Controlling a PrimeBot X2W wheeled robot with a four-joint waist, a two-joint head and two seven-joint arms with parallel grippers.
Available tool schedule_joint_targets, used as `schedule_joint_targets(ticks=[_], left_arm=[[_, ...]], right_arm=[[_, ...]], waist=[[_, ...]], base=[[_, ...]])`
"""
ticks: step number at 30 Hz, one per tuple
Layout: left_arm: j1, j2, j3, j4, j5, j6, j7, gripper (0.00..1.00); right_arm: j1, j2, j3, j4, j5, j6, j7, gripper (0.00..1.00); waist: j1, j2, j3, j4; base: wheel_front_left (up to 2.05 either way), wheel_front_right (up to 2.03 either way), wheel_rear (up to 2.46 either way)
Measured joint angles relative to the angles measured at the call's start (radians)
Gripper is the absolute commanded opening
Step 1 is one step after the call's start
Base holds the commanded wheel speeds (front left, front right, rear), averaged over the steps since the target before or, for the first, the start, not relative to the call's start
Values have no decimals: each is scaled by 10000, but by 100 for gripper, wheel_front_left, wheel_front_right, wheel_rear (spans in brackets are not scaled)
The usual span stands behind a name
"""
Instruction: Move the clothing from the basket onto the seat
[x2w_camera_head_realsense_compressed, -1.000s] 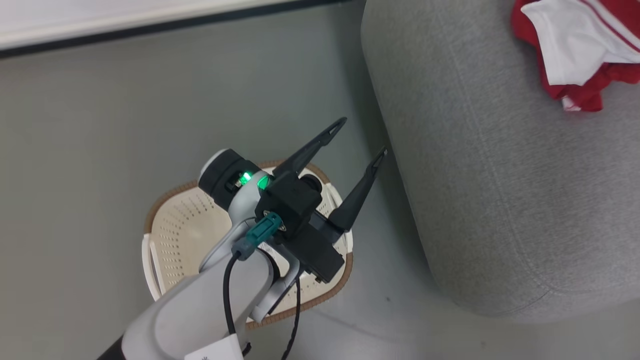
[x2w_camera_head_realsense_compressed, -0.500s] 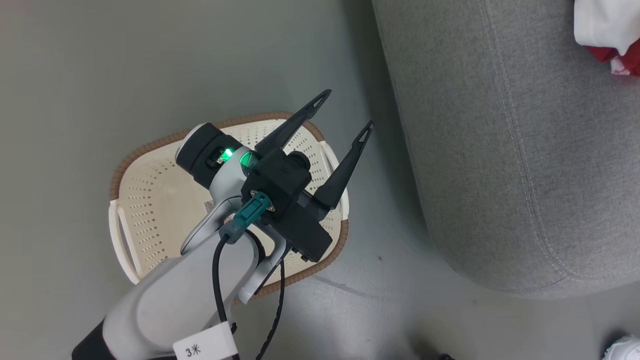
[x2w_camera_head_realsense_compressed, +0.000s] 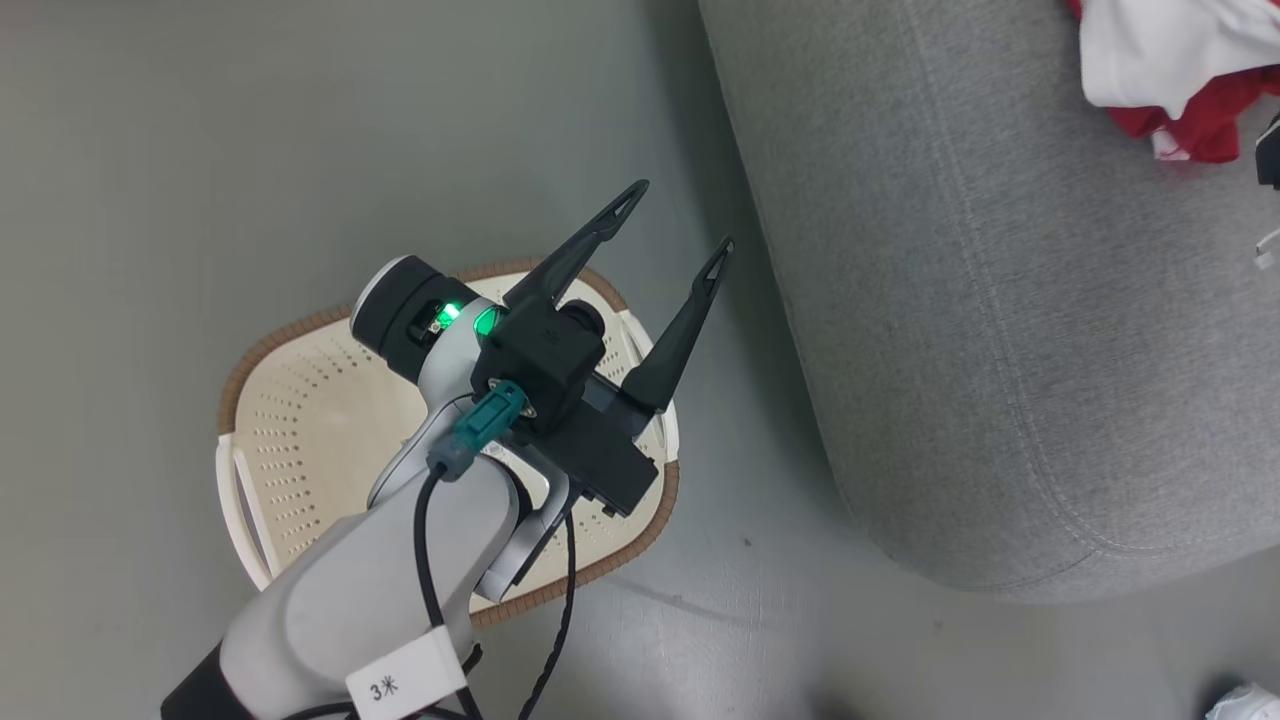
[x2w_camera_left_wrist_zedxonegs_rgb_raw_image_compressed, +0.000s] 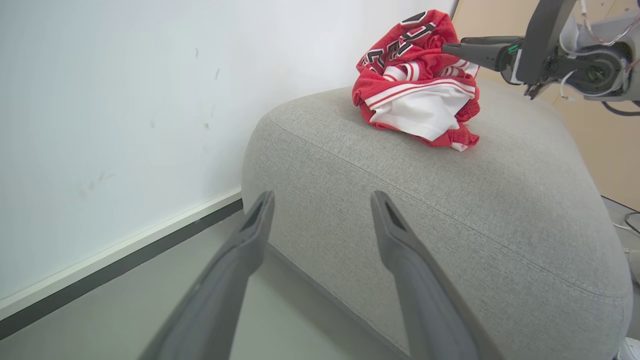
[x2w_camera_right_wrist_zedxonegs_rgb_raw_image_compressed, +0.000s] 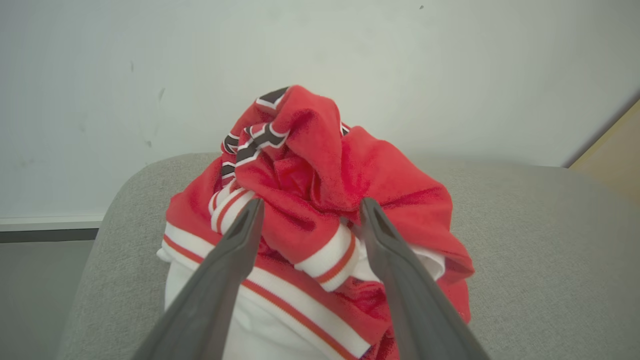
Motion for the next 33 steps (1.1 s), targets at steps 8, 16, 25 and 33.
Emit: schedule_joint_targets(ticks=[8,16,25,33], left_arm=[[204,-303,328,719,-447,-8,-479,100],[702,-449,792,1524,-746,15,-779,100],[1765,-420,1448,2334,-1189,104,-993,100],[2944,-343,2104,2803,-1624,180,-1058,100]], right_arm=[[408,59,138,192,-96,71,-90,100],[1345,424,184,40,-90,73,-98,100],[2976,1034,42,-746,92,71,-98,100],[4719,1628,-31,-1580,127,-173,-98,100]], waist=[[-1,0,-910,11],[-2,-3,-2001,222],[-3,-3,-3259,702],[-3,-3,-4403,1247]], base=[[0,0,0],[0,0,0],[0,0,0],[0,0,0]])
